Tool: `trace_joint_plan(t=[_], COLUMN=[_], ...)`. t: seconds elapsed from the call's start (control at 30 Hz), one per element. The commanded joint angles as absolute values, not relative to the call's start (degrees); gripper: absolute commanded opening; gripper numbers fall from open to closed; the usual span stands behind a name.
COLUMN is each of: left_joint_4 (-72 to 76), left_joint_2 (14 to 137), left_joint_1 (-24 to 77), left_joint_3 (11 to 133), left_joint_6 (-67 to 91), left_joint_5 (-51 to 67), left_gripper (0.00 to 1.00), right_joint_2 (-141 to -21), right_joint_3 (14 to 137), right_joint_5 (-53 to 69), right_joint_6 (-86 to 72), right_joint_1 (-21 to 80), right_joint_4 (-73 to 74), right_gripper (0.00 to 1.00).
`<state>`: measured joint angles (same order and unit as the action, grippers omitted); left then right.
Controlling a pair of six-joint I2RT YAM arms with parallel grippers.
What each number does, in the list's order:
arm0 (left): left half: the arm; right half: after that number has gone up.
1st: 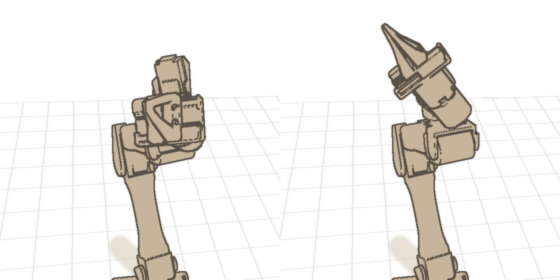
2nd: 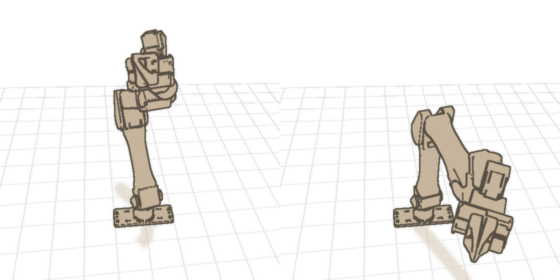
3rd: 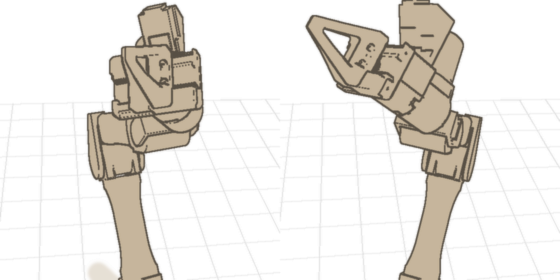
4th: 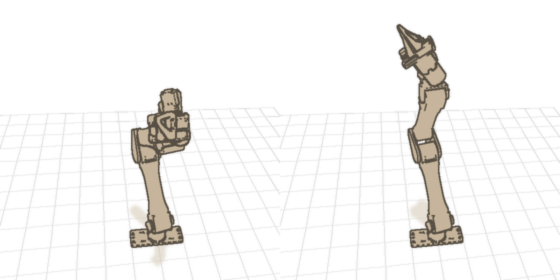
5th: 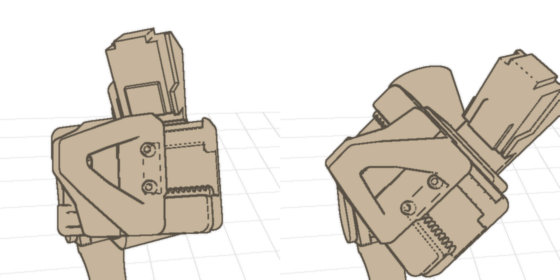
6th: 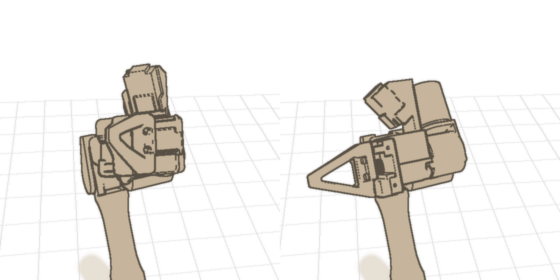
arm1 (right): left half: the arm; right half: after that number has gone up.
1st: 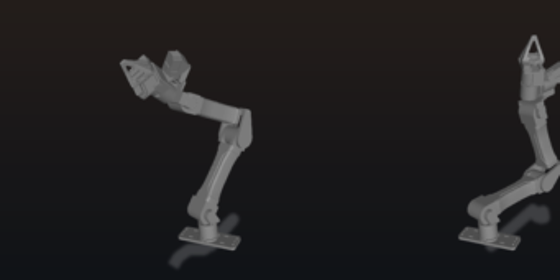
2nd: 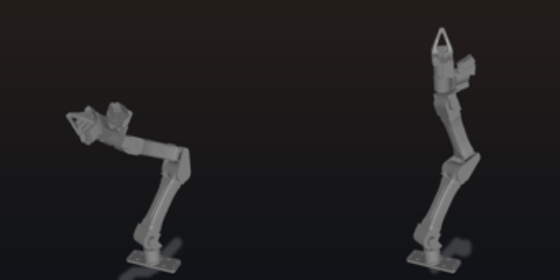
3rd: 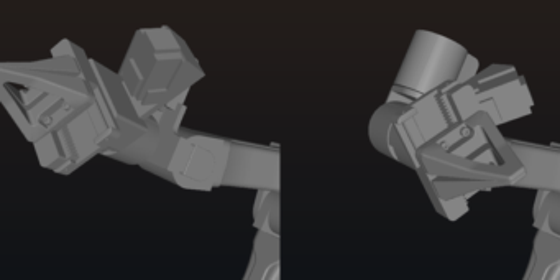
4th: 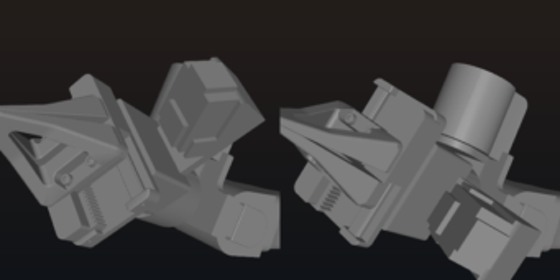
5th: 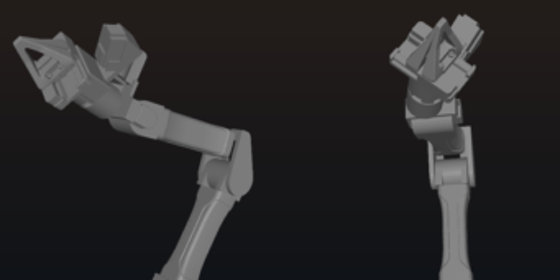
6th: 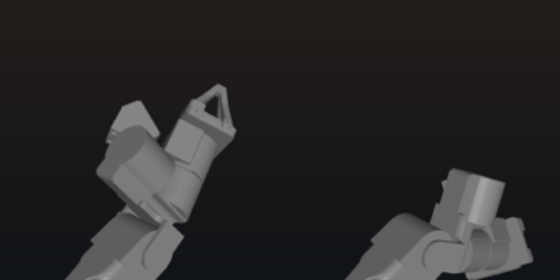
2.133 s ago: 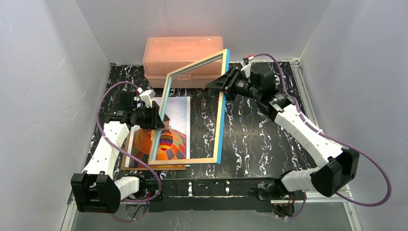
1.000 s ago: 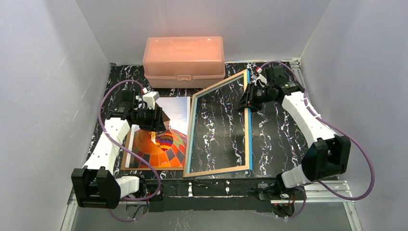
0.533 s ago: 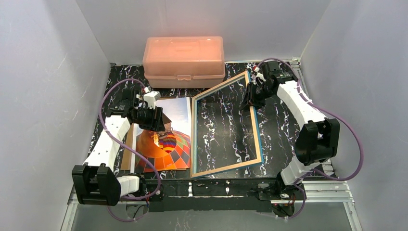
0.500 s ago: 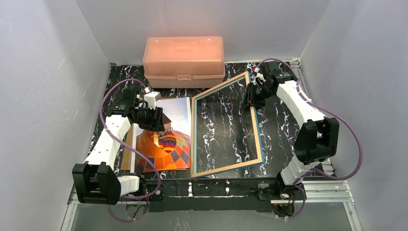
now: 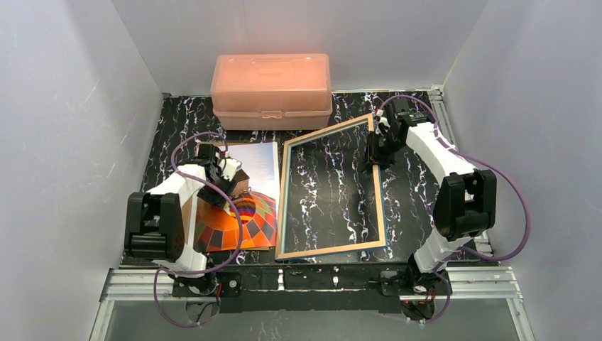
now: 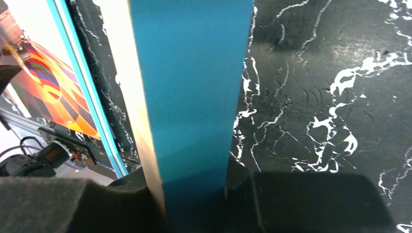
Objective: Put the photo into the frame
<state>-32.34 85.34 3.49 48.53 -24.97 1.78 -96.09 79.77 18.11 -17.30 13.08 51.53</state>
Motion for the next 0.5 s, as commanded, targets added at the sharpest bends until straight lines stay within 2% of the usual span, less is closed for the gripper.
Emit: trace_joint_plan(t=[0.0,0.17,0.47], left_joint_4=[-25.8,-23.2,-22.2], left_joint_2=[87.9,89.3,89.2], left_joint_1=[3.2,2.3,1.0], left_joint_3=[47.2,46.2,47.7], left_joint_6=[-29.4,-30.2,-29.1], left_joint_5=[-6.8,-8.9,-8.2], left_gripper=[0.45,0.44,0.43], right_joint_2=[-96.8,-98.2,-103.8], right_joint_3=[80.9,78.4,82.4], right_joint_5=[10.0,7.3,0.5], right_joint_6=[-14.9,-12.7,-11.4], right_joint_1=[12.3,12.3,12.2], right_joint_4=[52.3,51.0,51.5], right_gripper=[0.31,0.35,0.36])
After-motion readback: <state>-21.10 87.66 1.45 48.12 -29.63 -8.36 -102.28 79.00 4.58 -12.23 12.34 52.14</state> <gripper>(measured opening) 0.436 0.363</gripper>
